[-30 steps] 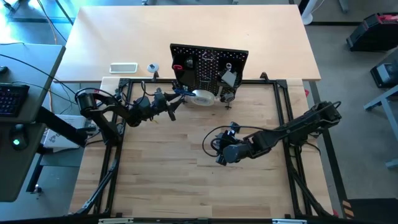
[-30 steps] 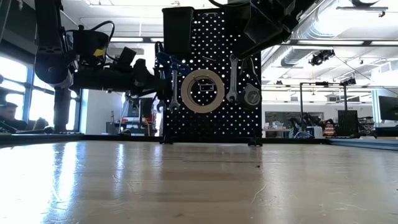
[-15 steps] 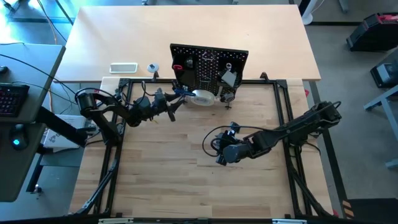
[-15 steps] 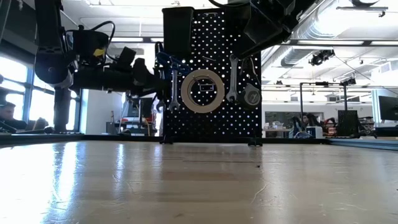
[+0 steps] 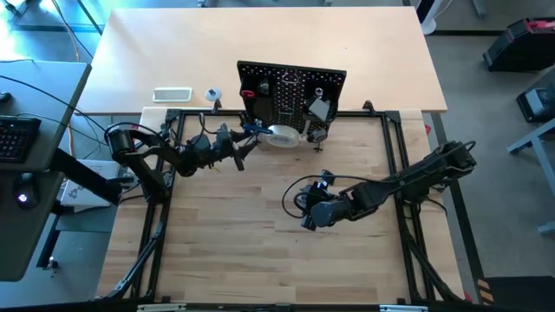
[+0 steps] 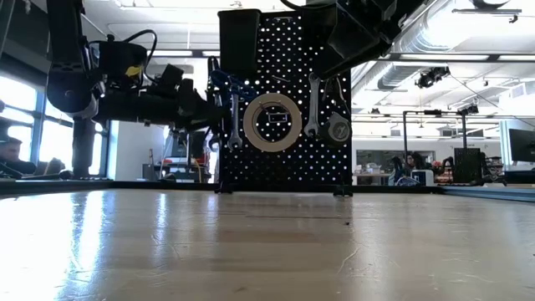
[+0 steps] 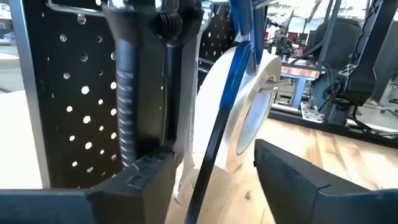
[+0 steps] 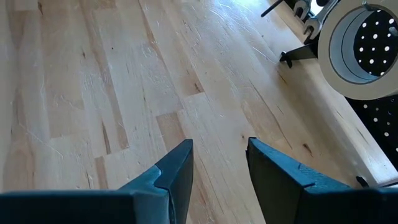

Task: Hang tools onto peg board
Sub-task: Hang the blue allen wrench on the pegboard, then return to Home Position

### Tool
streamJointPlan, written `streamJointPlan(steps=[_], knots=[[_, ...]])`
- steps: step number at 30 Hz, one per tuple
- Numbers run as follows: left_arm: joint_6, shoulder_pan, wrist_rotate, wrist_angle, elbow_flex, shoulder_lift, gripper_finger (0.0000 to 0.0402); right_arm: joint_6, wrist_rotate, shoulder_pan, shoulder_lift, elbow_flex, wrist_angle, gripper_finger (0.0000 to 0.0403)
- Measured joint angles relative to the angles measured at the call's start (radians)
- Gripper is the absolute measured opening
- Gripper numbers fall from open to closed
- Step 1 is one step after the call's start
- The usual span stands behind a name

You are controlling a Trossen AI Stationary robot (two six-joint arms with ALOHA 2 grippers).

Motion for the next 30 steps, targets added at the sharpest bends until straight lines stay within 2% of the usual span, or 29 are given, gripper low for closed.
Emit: streamJointPlan(steps=[4, 7, 15, 30], knots=[[-0.007, 0.0, 0.001, -0.009, 0.0, 0.0, 0.0238, 0.0, 0.0, 0.0, 0.0, 0.0, 0.0, 0.0146], [-0.023, 0.0, 0.002, -0.012, -0.001, 0.0, 0.0251, 0.0, 0.0, 0.0, 0.0, 0.0, 0.0, 0.0146], [-0.035, 0.0, -0.021, -0.01, -0.062, 0.0, 0.0251, 0.005, -0.01, 0.001, 0.0, 0.0, -0.001, 0.0146], [-0.067, 0.0, -0.079, 0.135, -0.238, 0.0, 0.025, 0.026, -0.009, 0.001, 0.0, 0.0, -0.023, 0.0146]])
